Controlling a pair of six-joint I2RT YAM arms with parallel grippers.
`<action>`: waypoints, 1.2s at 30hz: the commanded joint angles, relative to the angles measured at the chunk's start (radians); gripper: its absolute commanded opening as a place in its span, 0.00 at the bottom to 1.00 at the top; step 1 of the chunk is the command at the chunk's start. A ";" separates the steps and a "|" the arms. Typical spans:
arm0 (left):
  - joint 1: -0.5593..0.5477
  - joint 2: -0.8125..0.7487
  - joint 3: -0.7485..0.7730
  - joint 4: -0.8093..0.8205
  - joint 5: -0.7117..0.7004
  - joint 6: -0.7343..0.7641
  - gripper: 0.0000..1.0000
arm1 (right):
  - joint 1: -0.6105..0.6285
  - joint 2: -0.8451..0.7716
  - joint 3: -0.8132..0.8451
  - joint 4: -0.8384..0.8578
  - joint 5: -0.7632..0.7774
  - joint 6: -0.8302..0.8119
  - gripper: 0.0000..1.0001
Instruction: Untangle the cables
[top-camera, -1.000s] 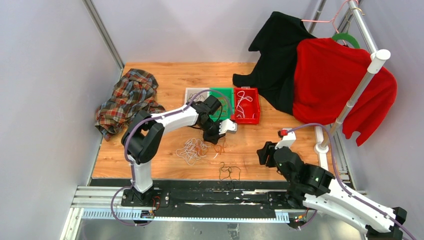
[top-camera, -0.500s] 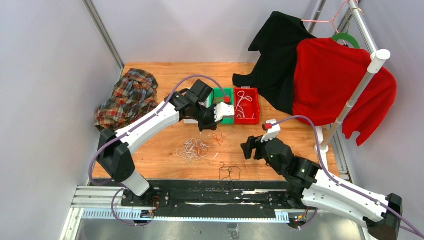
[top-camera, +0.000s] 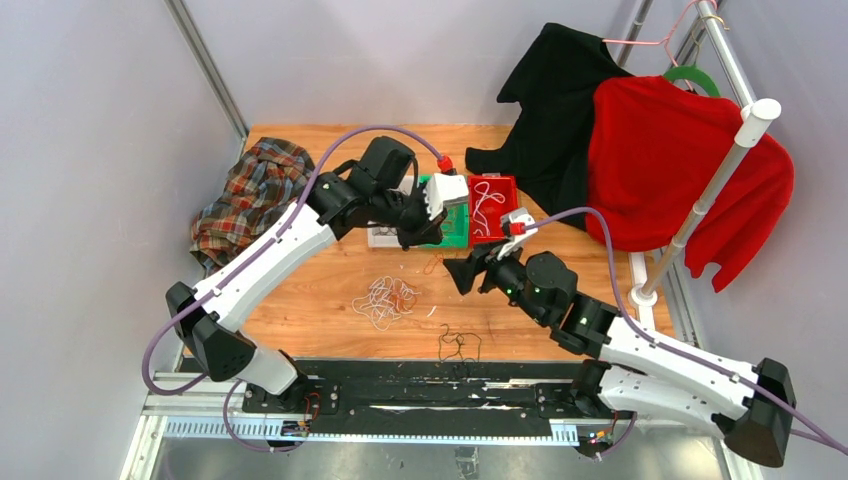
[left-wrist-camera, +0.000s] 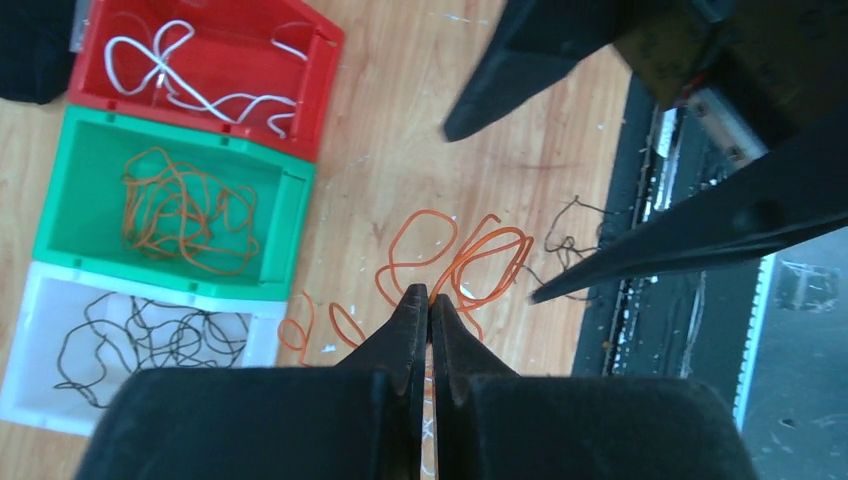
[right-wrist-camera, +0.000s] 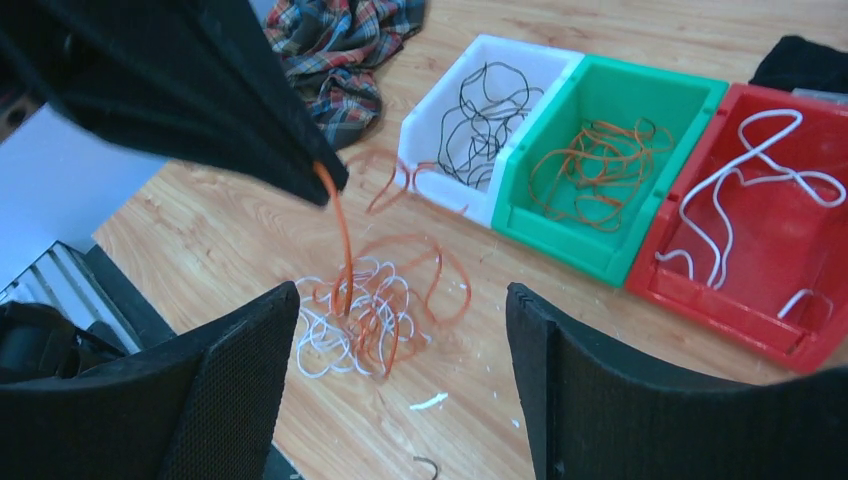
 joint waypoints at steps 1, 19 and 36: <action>-0.028 -0.021 0.022 -0.046 0.025 -0.034 0.01 | -0.010 0.074 0.063 0.112 0.040 -0.052 0.75; -0.038 -0.035 0.187 -0.128 0.080 -0.047 0.01 | -0.053 0.339 -0.021 0.228 0.238 -0.007 0.41; -0.025 0.150 0.501 -0.082 -0.172 0.064 0.00 | -0.101 0.215 -0.322 0.285 0.194 0.175 0.65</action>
